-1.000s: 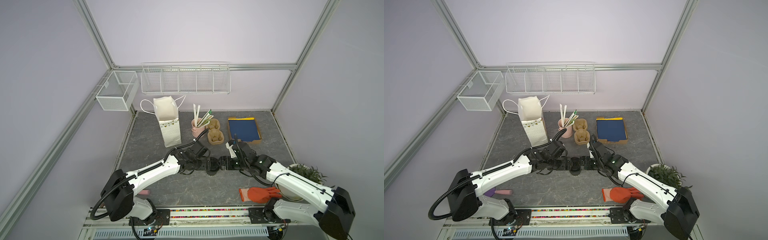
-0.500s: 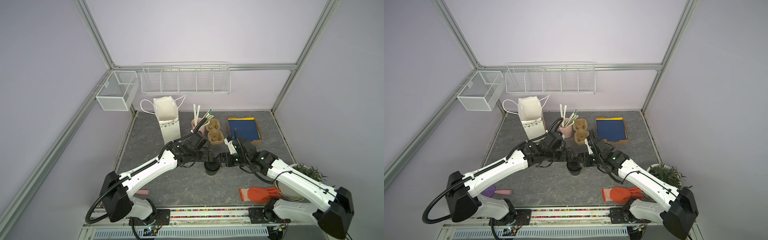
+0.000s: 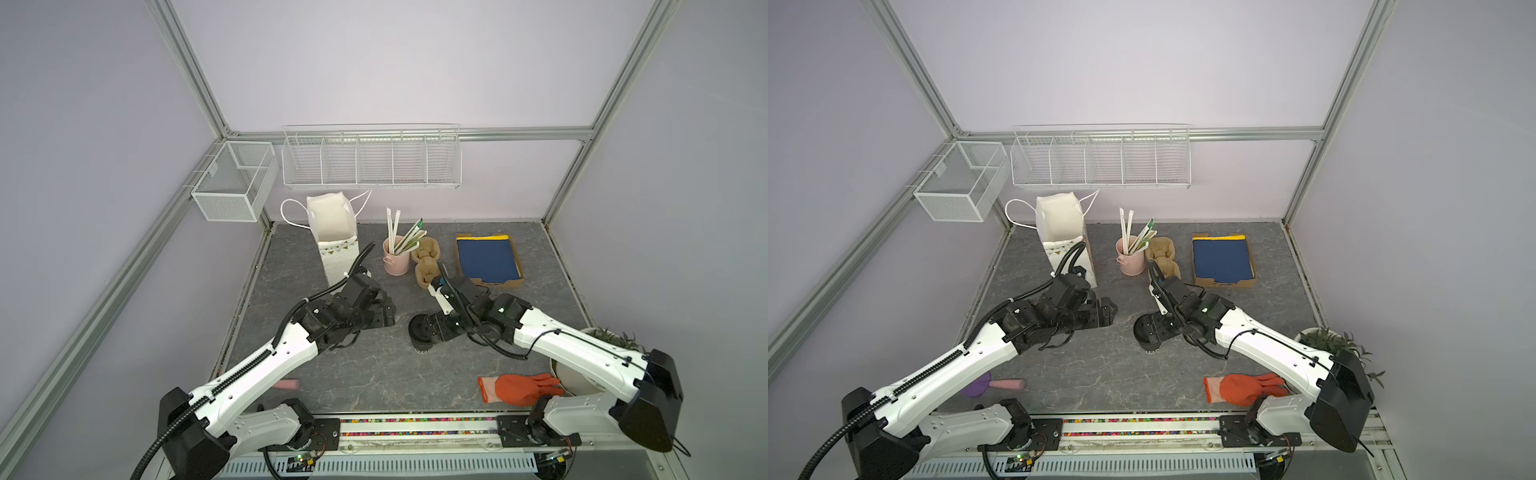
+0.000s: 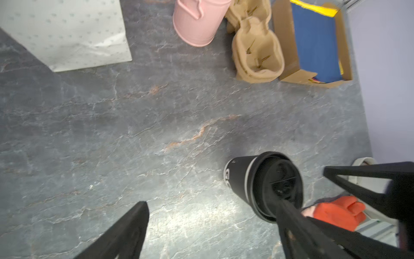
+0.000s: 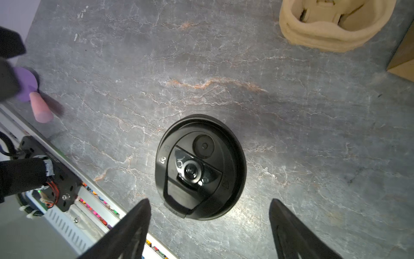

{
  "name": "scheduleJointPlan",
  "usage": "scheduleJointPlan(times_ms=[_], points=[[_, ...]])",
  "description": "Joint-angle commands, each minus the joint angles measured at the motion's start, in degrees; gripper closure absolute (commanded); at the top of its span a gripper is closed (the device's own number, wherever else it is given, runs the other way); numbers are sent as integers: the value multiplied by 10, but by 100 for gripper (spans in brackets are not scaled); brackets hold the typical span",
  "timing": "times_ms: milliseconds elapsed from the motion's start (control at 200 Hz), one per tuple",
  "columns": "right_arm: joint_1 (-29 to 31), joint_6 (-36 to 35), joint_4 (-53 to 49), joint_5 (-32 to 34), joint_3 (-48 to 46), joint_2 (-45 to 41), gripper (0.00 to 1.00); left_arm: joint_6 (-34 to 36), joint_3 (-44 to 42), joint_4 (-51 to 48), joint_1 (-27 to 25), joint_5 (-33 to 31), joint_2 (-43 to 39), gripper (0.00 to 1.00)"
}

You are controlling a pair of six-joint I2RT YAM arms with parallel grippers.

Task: Pack the takeout coffee
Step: 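Lower the right gripper onto the lidded cup and close on the lid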

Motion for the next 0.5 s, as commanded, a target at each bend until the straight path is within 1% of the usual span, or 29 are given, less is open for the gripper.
scheduleJointPlan(times_ms=[0, 230, 495], points=[[22, -44, -36, 42, 32, 25, 15, -5, -16, -21, 5, -37, -27, 10], [49, -59, -73, 82, 67, 72, 16, -1, -32, -27, 7, -58, -41, 10], [58, -59, -92, 87, 90, 108, 18, 3, -38, -33, 8, -72, -48, 10]])
